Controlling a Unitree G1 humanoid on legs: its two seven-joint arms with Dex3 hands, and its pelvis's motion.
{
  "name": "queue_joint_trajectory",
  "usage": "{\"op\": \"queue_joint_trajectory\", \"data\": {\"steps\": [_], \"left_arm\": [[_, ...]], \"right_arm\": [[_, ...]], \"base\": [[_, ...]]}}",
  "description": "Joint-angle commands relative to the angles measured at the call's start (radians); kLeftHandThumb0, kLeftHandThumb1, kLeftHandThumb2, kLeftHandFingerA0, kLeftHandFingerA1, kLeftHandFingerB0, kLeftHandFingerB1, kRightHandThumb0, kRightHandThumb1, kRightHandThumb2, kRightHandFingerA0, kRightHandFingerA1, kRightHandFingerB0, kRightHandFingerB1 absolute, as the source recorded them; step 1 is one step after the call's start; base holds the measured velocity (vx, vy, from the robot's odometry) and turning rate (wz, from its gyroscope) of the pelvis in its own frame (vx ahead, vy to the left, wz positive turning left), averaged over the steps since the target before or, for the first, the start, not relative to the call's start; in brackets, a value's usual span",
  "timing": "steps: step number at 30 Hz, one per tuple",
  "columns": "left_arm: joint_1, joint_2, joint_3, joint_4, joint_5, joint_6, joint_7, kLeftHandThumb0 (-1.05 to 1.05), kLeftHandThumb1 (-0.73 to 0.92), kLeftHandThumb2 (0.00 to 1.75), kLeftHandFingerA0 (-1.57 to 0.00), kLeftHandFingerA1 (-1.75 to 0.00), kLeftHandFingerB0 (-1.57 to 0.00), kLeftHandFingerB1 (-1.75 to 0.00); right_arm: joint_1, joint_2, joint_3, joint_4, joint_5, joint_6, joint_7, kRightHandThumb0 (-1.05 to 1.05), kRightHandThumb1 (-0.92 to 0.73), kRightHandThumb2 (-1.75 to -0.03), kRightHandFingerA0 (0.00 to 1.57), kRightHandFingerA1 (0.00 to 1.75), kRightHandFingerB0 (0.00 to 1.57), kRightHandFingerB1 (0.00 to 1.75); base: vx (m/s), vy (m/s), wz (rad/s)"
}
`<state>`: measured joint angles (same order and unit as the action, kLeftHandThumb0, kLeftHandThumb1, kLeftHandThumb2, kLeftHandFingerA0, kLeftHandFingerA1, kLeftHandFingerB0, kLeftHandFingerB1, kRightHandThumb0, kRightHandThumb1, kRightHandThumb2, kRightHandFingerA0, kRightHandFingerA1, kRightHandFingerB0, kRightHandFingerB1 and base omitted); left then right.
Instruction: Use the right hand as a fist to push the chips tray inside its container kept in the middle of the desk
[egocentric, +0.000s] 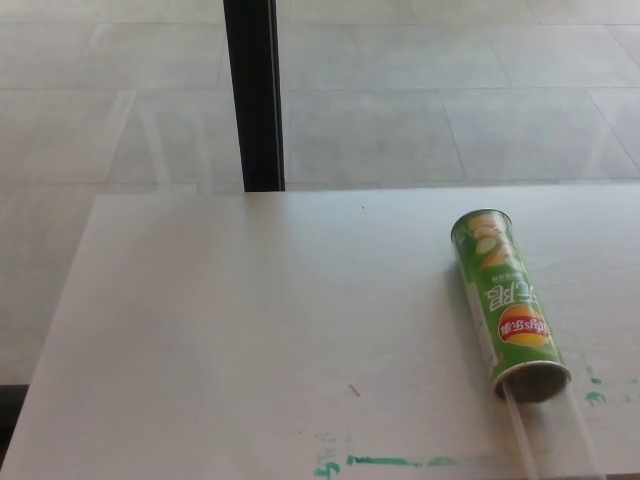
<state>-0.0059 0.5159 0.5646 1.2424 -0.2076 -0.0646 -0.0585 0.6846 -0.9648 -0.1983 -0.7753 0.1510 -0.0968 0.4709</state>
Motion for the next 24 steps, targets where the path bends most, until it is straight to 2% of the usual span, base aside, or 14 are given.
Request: {"op": "queue_joint_trajectory", "data": {"steps": [1, 2, 3, 5, 6, 8, 9, 10, 13, 21, 24], "left_arm": [[0.006, 0.045, -0.005, 0.007, -0.004, -0.006, 0.028, -0.70, 0.72, 1.08, -0.58, -0.69, -0.48, -0.61], [0.008, 0.046, -0.004, 0.001, -0.006, -0.002, 0.028, -0.70, 0.72, 1.08, -0.57, -0.68, -0.48, -0.61], [0.008, 0.047, -0.004, 0.001, -0.007, 0.003, 0.025, -0.72, 0.92, 0.69, -0.59, -0.60, -0.48, -0.49], [0.006, 0.047, 0.005, 0.002, -0.019, 0.009, 0.012, -0.71, 0.92, 0.68, -0.56, -0.62, -0.46, -0.50], [0.010, 0.046, 0.005, 0.002, -0.019, 0.004, 0.005, -0.73, 0.92, 0.73, -0.56, -0.60, -0.43, -0.49], [0.014, 0.049, -0.009, 0.007, -0.003, -0.001, 0.010, -0.72, 0.92, 0.70, -0.57, -0.58, -0.47, -0.49], [0.018, 0.046, -0.005, 0.006, -0.007, -0.003, 0.017, -0.78, 0.77, 0.88, -0.57, -0.63, -0.45, -0.54], [0.020, 0.044, -0.005, 0.005, -0.006, -0.008, 0.020, -0.72, 0.92, 0.69, -0.61, -0.58, -0.48, -0.48], [0.021, 0.044, 0.004, 0.013, -0.017, -0.007, 0.008, -0.71, 0.92, 0.69, -0.60, -0.57, -0.50, -0.49], [0.024, 0.039, 0.016, 0.010, -0.030, -0.004, 0.007, -0.72, 0.92, 0.69, -0.58, -0.60, -0.46, -0.48], [0.026, 0.037, 0.007, 0.005, -0.020, -0.011, 0.023, -0.72, 0.92, 0.70, -0.60, -0.61, -0.49, -0.50]], "right_arm": [[0.034, -0.120, -0.019, -0.091, -0.196, 0.280, 0.132, -0.54, -0.67, -0.60, 0.82, 0.72, 0.60, 0.47], [0.027, -0.129, -0.003, -0.085, -0.218, 0.306, 0.130, -0.52, -0.67, -0.60, 0.80, 0.68, 0.60, 0.47], [0.020, -0.139, 0.003, -0.087, -0.235, 0.320, 0.135, -0.53, -0.68, -0.60, 0.79, 0.67, 0.60, 0.46], [0.012, -0.149, 0.010, -0.088, -0.240, 0.349, 0.139, -0.54, -0.67, -0.60, 0.78, 0.72, 0.60, 0.47], [0.008, -0.157, 0.012, -0.092, -0.247, 0.372, 0.142, -0.56, -0.69, -0.60, 0.74, 0.71, 0.58, 0.46], [0.001, -0.171, 0.018, -0.096, -0.268, 0.406, 0.149, -0.58, -0.69, -0.61, 0.75, 0.70, 0.56, 0.46], [0.005, -0.166, 0.021, -0.096, -0.276, 0.414, 0.143, -0.56, -0.68, -0.61, 0.75, 0.69, 0.57, 0.47], [-0.002, -0.186, 0.032, -0.104, -0.289, 0.459, 0.153, -0.59, -0.70, -0.61, 0.71, 0.68, 0.55, 0.45], [-0.023, -0.185, 0.068, -0.093, -0.340, 0.481, 0.140, -0.58, -0.68, -0.60, 0.76, 0.76, 0.57, 0.47], [-0.078, -0.190, 0.150, -0.075, -0.418, 0.578, 0.143, -0.59, -0.69, -0.61, 0.74, 0.66, 0.53, 0.46], [-0.123, -0.193, 0.206, -0.044, -0.455, 0.606, 0.149, -0.59, -0.70, -0.61, 0.74, 0.65, 0.53, 0.45]], "base": [[0.00, 0.000, 0.00], [0.00, 0.000, 0.00], [0.00, 0.000, 0.00], [0.00, 0.000, 0.00], [0.00, 0.000, 0.00], [0.00, 0.000, 0.00], [0.00, 0.000, 0.00], [0.00, 0.000, 0.00], [0.00, 0.000, 0.00], [0.00, 0.000, 0.00], [0.00, 0.000, 0.00]]}}
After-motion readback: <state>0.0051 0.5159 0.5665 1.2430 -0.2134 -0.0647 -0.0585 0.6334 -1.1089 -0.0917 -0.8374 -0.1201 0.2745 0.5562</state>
